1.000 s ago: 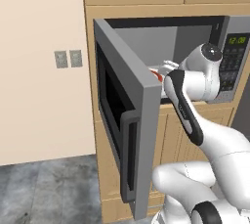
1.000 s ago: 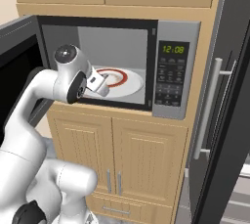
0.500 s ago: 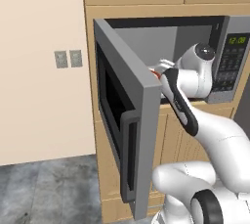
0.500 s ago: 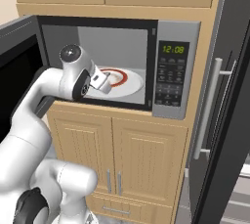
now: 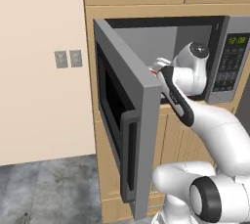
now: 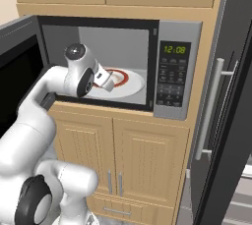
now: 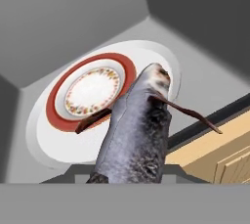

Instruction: Transport the fish from the fridge to the microwave and turn on the microwave.

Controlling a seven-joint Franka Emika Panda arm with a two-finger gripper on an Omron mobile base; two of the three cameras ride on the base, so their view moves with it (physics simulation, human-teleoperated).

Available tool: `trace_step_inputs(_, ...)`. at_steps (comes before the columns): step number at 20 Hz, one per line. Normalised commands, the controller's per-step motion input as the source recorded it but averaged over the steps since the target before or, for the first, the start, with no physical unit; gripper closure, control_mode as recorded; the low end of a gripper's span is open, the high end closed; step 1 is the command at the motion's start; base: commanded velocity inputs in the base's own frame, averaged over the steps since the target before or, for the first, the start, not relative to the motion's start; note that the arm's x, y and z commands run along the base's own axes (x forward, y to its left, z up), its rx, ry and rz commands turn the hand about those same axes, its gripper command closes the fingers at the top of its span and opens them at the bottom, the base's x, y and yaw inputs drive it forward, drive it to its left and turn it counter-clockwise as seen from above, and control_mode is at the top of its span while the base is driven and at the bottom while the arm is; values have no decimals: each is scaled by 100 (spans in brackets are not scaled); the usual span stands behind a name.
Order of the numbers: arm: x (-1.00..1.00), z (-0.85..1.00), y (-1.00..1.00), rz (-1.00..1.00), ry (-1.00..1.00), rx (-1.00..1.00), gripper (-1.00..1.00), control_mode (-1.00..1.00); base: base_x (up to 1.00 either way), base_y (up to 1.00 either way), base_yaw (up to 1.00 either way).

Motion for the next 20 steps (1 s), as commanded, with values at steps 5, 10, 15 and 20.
trace_step_inputs(5, 27, -12, 2, 0, 0, 0, 100, -100, 0, 0, 0)
trace_step_inputs(10, 21, -13, 3, 0, 0, 0, 100, -100, 0, 0, 0)
trace_step_inputs(15, 25, -6, 3, 0, 0, 0, 100, -100, 0, 0, 0)
trace_step_inputs(20, 27, -6, 5, 0, 1, 0, 100, -100, 0, 0, 0)
